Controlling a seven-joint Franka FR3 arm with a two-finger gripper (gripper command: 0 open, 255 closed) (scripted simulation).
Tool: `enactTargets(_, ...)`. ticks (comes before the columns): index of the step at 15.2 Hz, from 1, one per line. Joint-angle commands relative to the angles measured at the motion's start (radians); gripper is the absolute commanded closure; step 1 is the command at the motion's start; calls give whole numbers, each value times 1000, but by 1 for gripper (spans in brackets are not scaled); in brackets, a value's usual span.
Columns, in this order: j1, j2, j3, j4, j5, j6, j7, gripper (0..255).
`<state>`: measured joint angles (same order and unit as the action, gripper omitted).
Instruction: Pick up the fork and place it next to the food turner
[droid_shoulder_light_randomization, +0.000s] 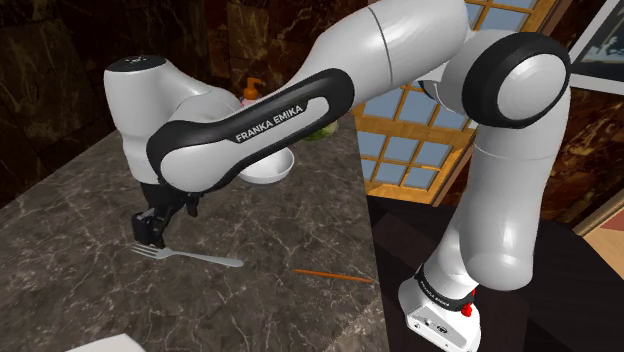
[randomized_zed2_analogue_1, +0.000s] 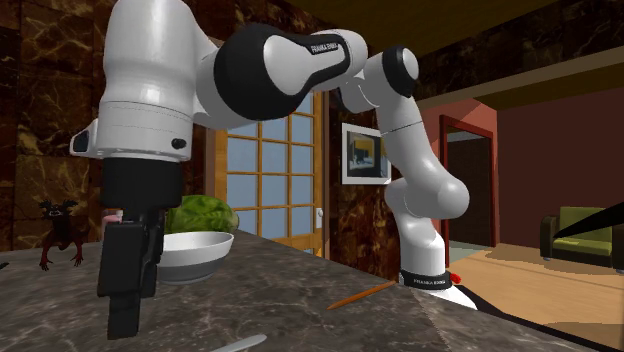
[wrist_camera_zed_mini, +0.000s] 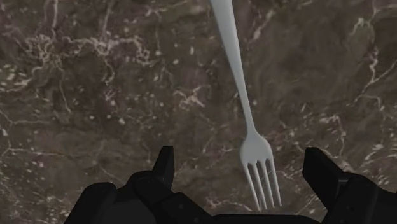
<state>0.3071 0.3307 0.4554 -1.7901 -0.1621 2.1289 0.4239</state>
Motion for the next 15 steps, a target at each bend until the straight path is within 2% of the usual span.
enactTargets(1, 37, 79, -2, 74, -41, -3, 18, 0)
enactTargets(10, 59, 151, -19, 64, -79, 72, 40, 0)
enactTargets(15, 59, 151, -19, 64, -79, 72, 40, 0)
